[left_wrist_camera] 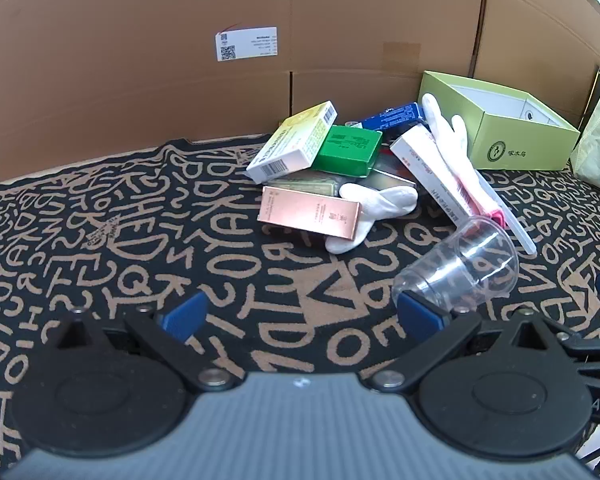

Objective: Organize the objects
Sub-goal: 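Grasp the clear plastic cup with the right gripper while the left grasps the pink box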

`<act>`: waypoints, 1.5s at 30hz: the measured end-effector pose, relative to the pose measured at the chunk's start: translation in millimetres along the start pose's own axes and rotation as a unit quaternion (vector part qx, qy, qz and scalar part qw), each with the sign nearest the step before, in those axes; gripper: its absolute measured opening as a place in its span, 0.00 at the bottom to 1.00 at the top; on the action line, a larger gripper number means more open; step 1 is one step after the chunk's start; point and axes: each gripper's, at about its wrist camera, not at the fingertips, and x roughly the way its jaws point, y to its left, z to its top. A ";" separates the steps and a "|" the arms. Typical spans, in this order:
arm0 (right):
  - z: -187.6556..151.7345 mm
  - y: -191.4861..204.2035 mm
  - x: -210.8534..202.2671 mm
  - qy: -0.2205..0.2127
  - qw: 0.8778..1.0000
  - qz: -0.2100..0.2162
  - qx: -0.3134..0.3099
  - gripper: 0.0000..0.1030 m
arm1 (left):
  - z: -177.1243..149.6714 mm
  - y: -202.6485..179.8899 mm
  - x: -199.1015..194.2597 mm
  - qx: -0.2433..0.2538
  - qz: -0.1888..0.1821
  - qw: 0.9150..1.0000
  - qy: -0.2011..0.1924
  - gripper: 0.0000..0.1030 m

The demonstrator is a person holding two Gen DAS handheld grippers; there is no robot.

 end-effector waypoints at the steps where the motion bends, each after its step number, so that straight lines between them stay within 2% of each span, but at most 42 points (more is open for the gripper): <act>1: 0.3 0.5 0.9 0.001 1.000 0.001 -0.001 1.00 | 0.5 0.7 0.7 0.000 0.000 1.000 0.001 1.00; 20: 7.6 7.7 21.2 0.017 0.999 0.035 0.001 1.00 | 10.3 4.1 18.4 0.006 -0.004 1.000 0.017 1.00; 23: 8.3 12.3 22.6 0.012 0.999 0.048 -0.004 1.00 | 14.9 10.1 18.5 0.003 -0.028 0.999 0.016 1.00; 27: 6.2 24.9 27.7 -0.002 0.997 0.065 -0.036 1.00 | 29.3 25.4 17.1 -0.005 -0.064 0.998 -0.008 1.00; 31: 7.0 35.6 43.3 -0.007 0.996 0.065 -0.053 1.00 | 48.2 25.3 38.9 -0.007 -0.098 0.995 -0.002 1.00; 34: 12.1 40.0 52.2 -0.010 0.996 0.072 -0.057 1.00 | 60.0 19.2 62.8 0.024 -0.077 0.997 -0.008 1.00; 35: 13.9 41.8 53.5 -0.013 0.996 0.071 -0.059 1.00 | 62.9 18.2 72.0 0.031 -0.072 0.997 -0.002 1.00; 39: 20.9 47.5 59.5 -0.027 0.995 0.070 -0.065 1.00 | 70.4 19.8 103.4 0.035 -0.096 0.994 0.035 1.00; 41: 23.2 50.2 64.8 -0.038 0.994 0.070 -0.069 1.00 | 69.6 20.0 113.3 0.044 -0.098 0.993 0.043 0.94; 42: 24.1 52.2 68.8 -0.034 0.994 0.068 -0.073 1.00 | 67.9 21.3 116.7 0.048 -0.104 0.992 0.047 0.86; 43: 24.5 55.1 72.0 -0.029 0.994 0.067 -0.081 1.00 | 65.1 23.5 118.9 0.048 -0.117 0.991 0.053 0.81; 45: 22.6 59.5 74.5 -0.035 0.993 0.068 -0.094 0.99 | 60.1 23.4 116.2 0.060 -0.116 0.991 0.039 0.81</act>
